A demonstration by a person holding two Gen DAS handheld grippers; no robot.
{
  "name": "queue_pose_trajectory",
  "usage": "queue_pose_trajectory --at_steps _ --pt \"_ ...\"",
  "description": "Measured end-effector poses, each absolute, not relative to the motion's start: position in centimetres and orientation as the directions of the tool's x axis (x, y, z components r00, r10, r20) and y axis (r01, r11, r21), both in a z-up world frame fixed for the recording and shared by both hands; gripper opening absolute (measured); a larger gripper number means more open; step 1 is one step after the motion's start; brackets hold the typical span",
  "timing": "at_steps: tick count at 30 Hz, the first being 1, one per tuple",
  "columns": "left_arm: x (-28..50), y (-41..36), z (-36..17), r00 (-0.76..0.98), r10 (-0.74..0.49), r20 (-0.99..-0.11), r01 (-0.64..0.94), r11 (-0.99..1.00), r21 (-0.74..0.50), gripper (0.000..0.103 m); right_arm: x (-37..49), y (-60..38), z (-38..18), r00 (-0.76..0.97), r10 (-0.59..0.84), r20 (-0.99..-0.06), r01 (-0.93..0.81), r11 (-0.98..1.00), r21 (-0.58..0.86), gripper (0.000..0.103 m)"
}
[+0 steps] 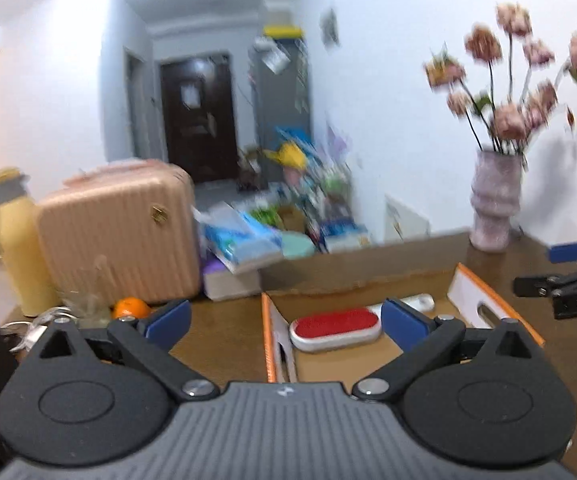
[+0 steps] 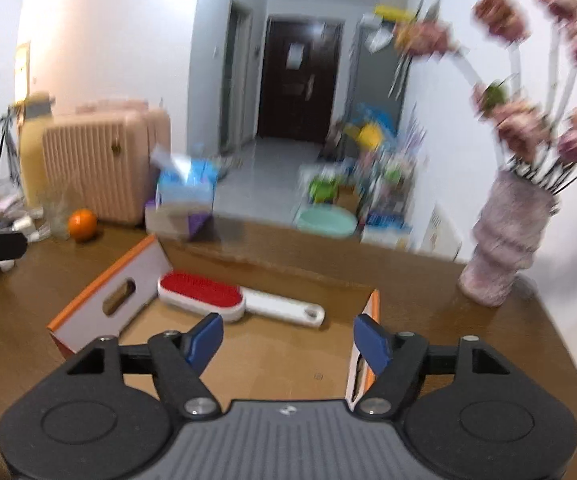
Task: Organize rigid objects
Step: 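Withdraw both tools from the box back over the scattered items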
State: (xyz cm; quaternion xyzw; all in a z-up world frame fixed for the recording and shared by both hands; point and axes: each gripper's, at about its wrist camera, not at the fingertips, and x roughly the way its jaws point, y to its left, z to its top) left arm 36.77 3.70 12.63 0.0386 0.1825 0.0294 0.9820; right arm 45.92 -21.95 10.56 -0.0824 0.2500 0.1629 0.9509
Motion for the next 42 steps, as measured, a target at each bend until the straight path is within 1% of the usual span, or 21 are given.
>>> queue_pose_trajectory --at_steps 2,3,5,6,8,10,14,17,19,21,24,26,28,31,33,38,42 --pt "34.5 3.6 12.4 0.952 0.108 -0.287 -0.090 0.993 0.076 0.103 43.2 -22.3 10.6 0.875 0.250 -0.415 -0.313 0.945 -0.091 0.073" --pt "33.3 3.4 12.1 0.960 0.119 -0.254 -0.104 0.992 0.070 0.103 41.8 -22.4 10.6 0.894 0.251 -0.370 -0.305 0.948 -0.093 0.076" --pt "31.2 3.2 11.5 0.966 0.140 -0.216 -0.129 0.990 0.066 0.103 39.1 -22.8 10.2 0.920 0.255 -0.296 -0.291 0.953 -0.084 0.081" --pt "30.1 3.0 11.0 0.968 0.150 -0.203 -0.141 0.988 0.061 0.103 38.0 -22.9 9.9 0.930 0.252 -0.269 -0.283 0.955 -0.084 0.083" --pt "28.0 2.8 9.9 0.970 0.157 -0.184 -0.153 0.988 0.035 0.103 35.8 -22.8 9.1 0.941 0.239 -0.238 -0.268 0.959 -0.095 0.084" --pt "25.7 2.8 8.4 0.973 0.161 -0.168 -0.164 0.987 -0.001 0.103 33.4 -22.7 8.2 0.951 0.209 -0.228 -0.236 0.967 -0.098 0.084" --pt "21.0 2.8 5.6 0.971 0.186 -0.153 -0.199 0.977 -0.076 0.103 28.6 -22.8 5.7 0.951 0.221 -0.216 -0.235 0.971 -0.040 0.086" --pt "17.5 2.8 4.0 0.969 0.190 -0.157 -0.207 0.973 -0.101 0.103 25.1 -23.0 3.7 0.952 0.212 -0.220 -0.218 0.976 -0.006 0.086" --pt "15.1 2.7 2.8 0.966 0.211 -0.148 -0.227 0.968 -0.103 0.103 22.8 -23.3 2.5 0.956 0.203 -0.211 -0.205 0.979 0.014 0.089" --pt "13.4 2.5 1.5 0.958 0.232 -0.171 -0.250 0.963 -0.098 0.103 20.5 -23.5 1.3 0.961 0.185 -0.205 -0.184 0.983 0.027 0.090" --pt "11.7 2.2 -0.2 0.950 0.220 -0.222 -0.243 0.966 -0.086 0.103 17.2 -23.8 -0.6 0.963 0.162 -0.216 -0.158 0.987 0.034 0.090" --pt "11.0 1.7 -0.7 0.950 0.204 -0.236 -0.227 0.971 -0.072 0.103 15.3 -23.8 -1.6 0.962 0.147 -0.231 -0.144 0.989 0.026 0.090" --pt "10.7 1.0 -0.9 0.954 0.191 -0.231 -0.207 0.977 -0.050 0.103 13.5 -23.8 -2.3 0.959 0.138 -0.246 -0.141 0.990 0.005 0.090" --pt "10.4 -0.1 -0.8 0.964 0.155 -0.216 -0.168 0.985 -0.043 0.103 11.5 -24.0 -2.7 0.961 0.137 -0.239 -0.150 0.988 -0.034 0.091" --pt "10.6 -0.4 -1.2 0.963 0.130 -0.236 -0.145 0.988 -0.047 0.103 10.9 -24.3 -2.6 0.965 0.123 -0.231 -0.138 0.989 -0.051 0.091" --pt "11.7 -1.2 -2.1 0.953 0.102 -0.285 -0.117 0.993 -0.034 0.103 12.0 -25.4 -2.5 0.964 0.127 -0.233 -0.139 0.990 -0.035 0.091" --pt "13.5 -1.4 -2.4 0.939 0.085 -0.332 -0.102 0.994 -0.033 0.103 14.2 -25.6 -2.7 0.950 0.153 -0.271 -0.161 0.987 -0.010 0.091"
